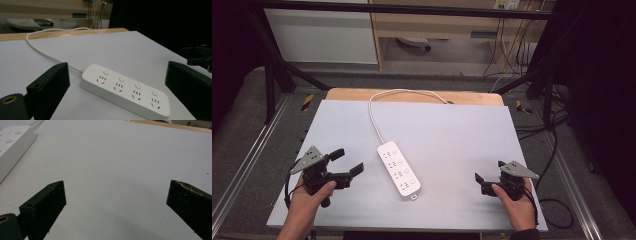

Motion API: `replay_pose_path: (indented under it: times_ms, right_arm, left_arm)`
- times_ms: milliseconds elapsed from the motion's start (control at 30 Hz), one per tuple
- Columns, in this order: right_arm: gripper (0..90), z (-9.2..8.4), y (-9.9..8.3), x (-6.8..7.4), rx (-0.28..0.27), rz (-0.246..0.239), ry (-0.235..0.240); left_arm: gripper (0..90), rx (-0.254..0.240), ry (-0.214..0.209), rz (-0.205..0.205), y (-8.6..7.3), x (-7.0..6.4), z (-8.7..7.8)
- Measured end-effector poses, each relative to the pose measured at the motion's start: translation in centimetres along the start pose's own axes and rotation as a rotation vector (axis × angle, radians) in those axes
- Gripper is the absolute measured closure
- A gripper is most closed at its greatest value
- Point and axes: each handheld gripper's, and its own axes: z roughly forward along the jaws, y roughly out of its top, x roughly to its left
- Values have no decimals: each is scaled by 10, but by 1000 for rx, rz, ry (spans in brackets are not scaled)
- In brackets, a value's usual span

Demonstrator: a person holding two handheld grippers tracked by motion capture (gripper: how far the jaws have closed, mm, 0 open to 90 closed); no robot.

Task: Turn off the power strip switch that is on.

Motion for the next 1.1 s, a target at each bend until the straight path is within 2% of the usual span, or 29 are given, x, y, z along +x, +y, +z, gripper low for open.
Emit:
replay_pose_path:
  times_ms: [67, 300, 533, 767, 1100]
  right_arm:
    - [26, 1, 0, 0, 4, -1, -1]
    - [26, 4, -1, 0, 9, -7, -3]
    - [26, 6, -2, 2, 20, -5, -1]
    - [26, 10, -2, 7, 33, -34, 9]
    - [25, 8, -2, 5, 31, -25, 15]
  left_arm:
    - [55, 6, -3, -5, 2, -2, 3]
    - [56, 31, -18, 15, 9, -8, 12]
    - [57, 33, -27, 24, 18, -12, 16]
    - [59, 53, -43, 37, 21, -16, 24]
    - [58, 32, -65, 33, 22, -20, 40]
